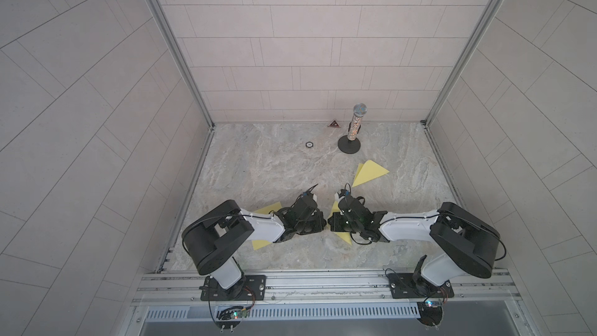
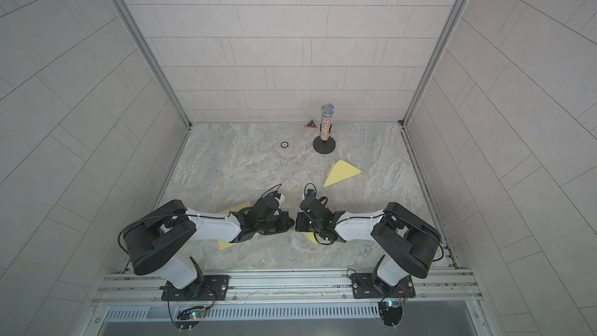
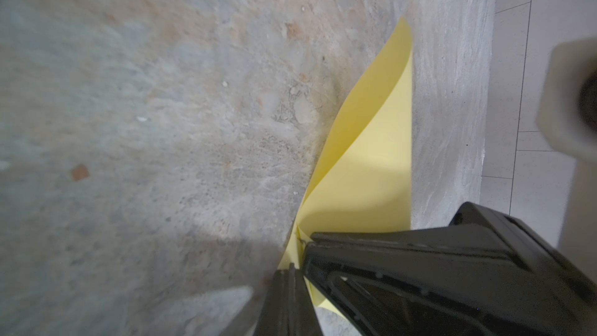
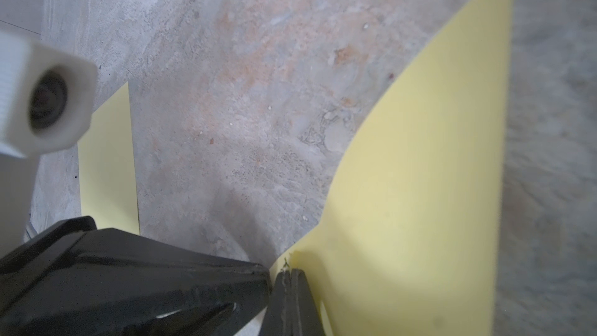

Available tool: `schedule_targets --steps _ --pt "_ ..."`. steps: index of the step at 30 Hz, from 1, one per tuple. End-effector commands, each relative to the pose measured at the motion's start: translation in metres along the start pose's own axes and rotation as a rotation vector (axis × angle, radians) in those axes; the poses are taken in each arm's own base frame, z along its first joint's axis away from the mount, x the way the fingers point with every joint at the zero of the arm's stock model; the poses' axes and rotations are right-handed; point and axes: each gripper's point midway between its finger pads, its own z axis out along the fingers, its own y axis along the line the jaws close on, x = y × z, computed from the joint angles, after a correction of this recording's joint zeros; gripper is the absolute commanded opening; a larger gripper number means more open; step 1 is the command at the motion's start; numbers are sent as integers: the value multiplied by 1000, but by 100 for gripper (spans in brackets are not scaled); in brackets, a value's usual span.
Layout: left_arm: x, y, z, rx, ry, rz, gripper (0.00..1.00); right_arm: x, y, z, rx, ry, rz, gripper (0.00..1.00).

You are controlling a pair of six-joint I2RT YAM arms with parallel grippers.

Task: Fold the square paper diagonally
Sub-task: Fold the paper at the center of the board.

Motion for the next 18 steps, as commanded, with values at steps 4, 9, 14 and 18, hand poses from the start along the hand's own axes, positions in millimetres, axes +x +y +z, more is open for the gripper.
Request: schedule_targets --steps 4,9,14,18 --pt "24 47 1 -158 65 -28 0 14 -24 2 67 23 17 0" --pt "23 50 -3 -177 57 -27 0 19 -30 1 78 32 16 0" --pt "22 51 -3 -188 57 -20 0 18 -32 -1 81 24 22 0" --pt "23 51 -1 -187 62 -21 0 10 -26 -5 63 0 26 0"
